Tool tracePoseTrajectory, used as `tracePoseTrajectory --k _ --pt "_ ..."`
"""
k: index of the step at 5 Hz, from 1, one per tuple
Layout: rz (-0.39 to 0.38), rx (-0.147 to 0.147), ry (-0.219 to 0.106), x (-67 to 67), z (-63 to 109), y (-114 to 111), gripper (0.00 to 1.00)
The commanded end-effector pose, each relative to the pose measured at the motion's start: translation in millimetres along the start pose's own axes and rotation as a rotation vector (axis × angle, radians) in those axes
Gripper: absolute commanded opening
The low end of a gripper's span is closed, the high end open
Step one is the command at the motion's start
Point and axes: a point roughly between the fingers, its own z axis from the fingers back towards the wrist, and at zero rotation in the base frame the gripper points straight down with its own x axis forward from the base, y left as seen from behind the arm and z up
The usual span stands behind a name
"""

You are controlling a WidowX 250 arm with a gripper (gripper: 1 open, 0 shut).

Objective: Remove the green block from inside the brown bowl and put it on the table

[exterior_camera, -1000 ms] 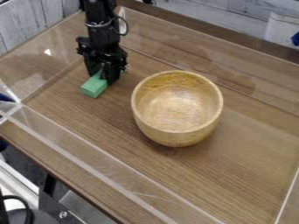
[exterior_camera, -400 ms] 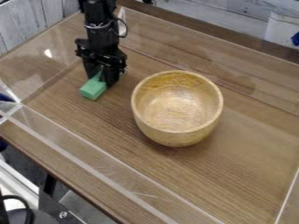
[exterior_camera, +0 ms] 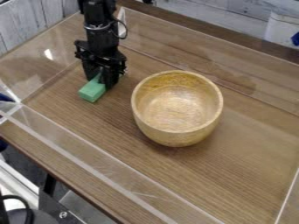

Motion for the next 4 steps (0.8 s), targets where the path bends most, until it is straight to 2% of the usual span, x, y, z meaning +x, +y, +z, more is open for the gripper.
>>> tracePoseTrajectory --k 1,4 --pt "-0.001 0.006 -0.017 -0.5 10.2 -2.5 0.00" --pt "-0.007 -0.002 -0.006 -1.8 8.7 -7.1 0.00"
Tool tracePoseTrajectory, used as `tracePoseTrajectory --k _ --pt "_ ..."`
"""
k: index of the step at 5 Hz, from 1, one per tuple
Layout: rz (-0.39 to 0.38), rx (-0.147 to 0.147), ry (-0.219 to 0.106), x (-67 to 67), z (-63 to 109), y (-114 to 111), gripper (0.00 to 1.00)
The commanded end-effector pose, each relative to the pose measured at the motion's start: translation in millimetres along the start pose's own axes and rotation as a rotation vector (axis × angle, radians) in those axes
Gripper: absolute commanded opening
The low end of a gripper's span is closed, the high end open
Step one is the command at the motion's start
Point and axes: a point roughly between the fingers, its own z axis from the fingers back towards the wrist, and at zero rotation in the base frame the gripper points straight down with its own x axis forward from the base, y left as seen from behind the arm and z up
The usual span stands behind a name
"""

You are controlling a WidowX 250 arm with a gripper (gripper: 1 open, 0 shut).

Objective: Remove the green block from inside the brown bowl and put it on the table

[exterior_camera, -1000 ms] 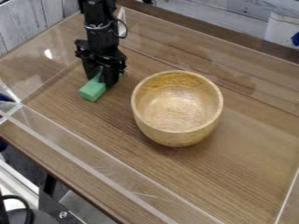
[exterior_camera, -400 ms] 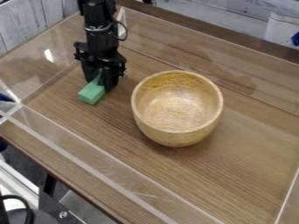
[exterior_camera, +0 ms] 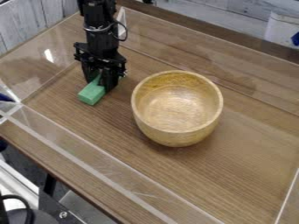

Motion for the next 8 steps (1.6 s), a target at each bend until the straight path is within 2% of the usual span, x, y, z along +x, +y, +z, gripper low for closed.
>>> tracePoseTrajectory --k 1,2,3,4,5,6,7,8 --pt "0.006 -0.004 -0.029 -1.8 17.3 -2 1.00" --pt "0.011 -0.014 -0.056 -3.2 32.1 -2 1.00" --pt "0.013 -0.020 -0.073 -4.0 39.6 -2 1.00" --pt "0.014 -0.028 -0.108 -5.5 55.4 -2 1.00" --pt "0.017 -0.039 -0.162 -8.1 85.1 -2 1.00" --pt "0.019 -0.036 -0.203 -8.6 118.1 -3 1.00" --pt "0.011 -0.022 -0.222 -13.2 138.0 -5 1.00" --pt "0.016 -0.014 -0.192 -13.5 123.6 0 1.00"
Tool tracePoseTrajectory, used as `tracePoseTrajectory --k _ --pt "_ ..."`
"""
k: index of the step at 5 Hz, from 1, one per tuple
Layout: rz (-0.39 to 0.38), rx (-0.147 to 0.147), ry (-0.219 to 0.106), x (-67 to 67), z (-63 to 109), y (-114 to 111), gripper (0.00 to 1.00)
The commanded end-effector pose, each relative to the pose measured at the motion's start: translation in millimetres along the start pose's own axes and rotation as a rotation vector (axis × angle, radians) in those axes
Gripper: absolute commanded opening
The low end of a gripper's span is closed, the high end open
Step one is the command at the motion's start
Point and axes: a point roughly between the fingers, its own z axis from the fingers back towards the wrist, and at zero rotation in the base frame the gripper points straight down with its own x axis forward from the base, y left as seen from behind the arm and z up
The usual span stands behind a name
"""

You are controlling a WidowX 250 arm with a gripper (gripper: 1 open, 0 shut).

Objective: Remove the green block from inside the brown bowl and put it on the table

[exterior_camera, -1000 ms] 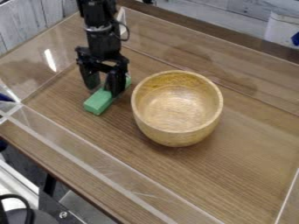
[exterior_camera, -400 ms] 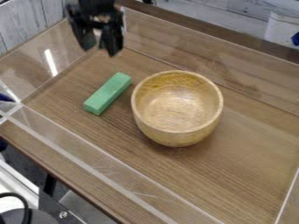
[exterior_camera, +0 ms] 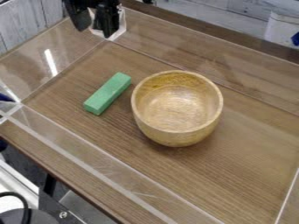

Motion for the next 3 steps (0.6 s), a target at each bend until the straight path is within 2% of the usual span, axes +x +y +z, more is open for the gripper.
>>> tracePoseTrajectory --k 1,2,3 --pt "0.010 0.029 -0.023 3.6 3.4 9 0.00" --pt "0.020 0.034 0.001 3.5 -9.1 16 0.00" --pt "0.028 0.038 0.037 5.0 -29.9 24 0.00"
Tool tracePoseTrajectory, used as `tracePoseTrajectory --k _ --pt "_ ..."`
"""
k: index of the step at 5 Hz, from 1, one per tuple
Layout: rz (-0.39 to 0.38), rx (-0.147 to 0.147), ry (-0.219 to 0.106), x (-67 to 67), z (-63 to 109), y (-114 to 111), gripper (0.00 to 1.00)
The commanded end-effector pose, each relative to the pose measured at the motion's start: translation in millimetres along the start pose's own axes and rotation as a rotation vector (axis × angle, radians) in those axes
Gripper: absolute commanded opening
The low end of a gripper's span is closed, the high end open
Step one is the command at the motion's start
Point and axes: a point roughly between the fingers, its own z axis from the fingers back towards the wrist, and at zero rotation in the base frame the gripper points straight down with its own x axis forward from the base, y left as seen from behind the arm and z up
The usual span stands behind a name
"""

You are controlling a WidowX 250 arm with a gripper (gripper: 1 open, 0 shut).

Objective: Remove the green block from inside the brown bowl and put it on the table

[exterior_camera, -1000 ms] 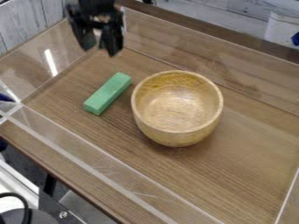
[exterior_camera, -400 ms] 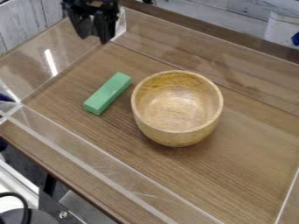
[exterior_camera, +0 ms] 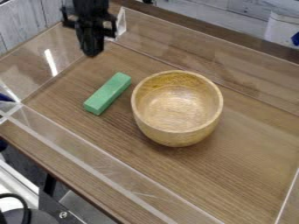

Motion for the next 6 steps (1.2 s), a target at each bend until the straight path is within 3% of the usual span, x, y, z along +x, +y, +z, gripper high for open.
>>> tracePoseTrajectory --k 1,3,6 --pt "0.007 0.033 -0.030 5.2 -2.7 8 0.00" --pt "0.006 0.041 0.002 8.2 -29.7 12 0.00" --pt "0.019 0.044 0.015 15.5 -39.8 19 0.00"
